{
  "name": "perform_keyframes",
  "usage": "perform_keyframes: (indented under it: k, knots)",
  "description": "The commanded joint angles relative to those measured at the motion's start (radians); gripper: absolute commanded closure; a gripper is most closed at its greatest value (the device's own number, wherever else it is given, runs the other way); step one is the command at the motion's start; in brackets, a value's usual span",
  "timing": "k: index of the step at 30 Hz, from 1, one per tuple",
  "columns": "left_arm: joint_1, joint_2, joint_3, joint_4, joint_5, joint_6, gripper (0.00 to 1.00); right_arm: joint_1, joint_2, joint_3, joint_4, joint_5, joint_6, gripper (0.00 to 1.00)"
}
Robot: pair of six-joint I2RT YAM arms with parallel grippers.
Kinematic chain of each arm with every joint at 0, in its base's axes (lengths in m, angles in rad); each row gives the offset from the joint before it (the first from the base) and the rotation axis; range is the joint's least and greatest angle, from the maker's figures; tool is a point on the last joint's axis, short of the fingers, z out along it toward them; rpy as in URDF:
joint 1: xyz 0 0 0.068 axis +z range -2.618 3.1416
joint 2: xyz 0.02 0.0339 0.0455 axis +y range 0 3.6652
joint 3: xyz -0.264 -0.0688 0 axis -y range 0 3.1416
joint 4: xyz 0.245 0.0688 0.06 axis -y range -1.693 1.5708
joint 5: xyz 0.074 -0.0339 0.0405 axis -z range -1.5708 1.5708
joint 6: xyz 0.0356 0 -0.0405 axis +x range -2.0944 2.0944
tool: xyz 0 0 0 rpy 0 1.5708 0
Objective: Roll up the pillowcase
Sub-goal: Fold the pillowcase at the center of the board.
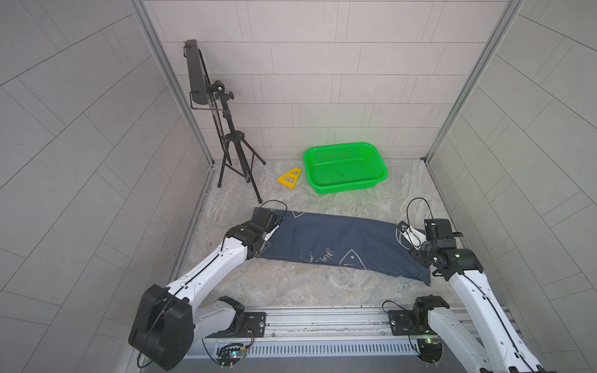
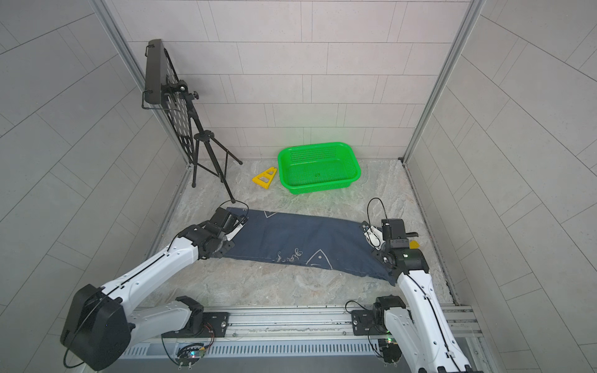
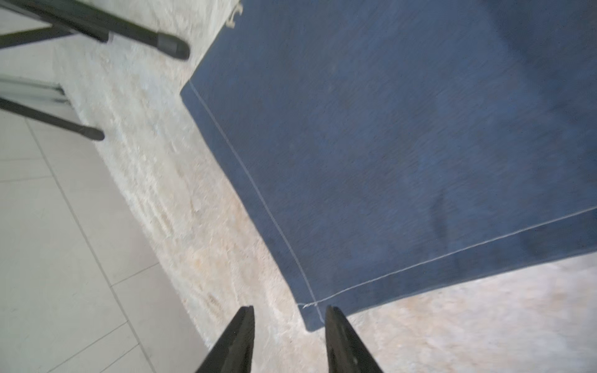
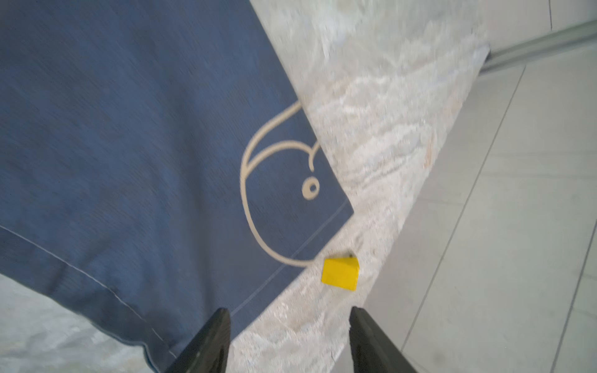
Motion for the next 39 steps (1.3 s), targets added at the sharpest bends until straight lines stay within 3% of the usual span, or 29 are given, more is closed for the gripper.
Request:
perform_keyframes:
  k: [1,7,16,24,30,36,39]
  knots:
    - [-0.007,0.077,0.047,0.006,0.114,-0.041,0.52,0.124,0.042,-0.064,0.113,-0.089,0.075,0.36]
    - [-0.007,0.192,0.075,0.033,0.141,-0.128,0.49,0.337,0.214,-0.121,0.236,-0.054,0.099,0.36]
    - [0.011,0.368,0.103,0.066,0.051,-0.142,0.49,0.446,0.341,-0.151,0.234,-0.051,0.030,0.35]
    - [0.053,0.484,0.133,0.037,-0.075,-0.155,0.50,0.449,0.428,-0.108,0.106,0.149,0.063,0.33]
    - [0.091,0.501,0.137,0.029,-0.137,-0.152,0.52,0.440,0.355,-0.074,0.030,0.174,0.041,0.31]
    - [0.112,0.493,0.139,0.026,-0.179,-0.152,0.52,0.263,0.328,-0.096,-0.020,0.211,-0.006,0.31]
    - [0.138,0.469,0.138,0.016,-0.182,-0.171,0.52,0.232,0.345,-0.106,-0.006,0.223,0.013,0.30]
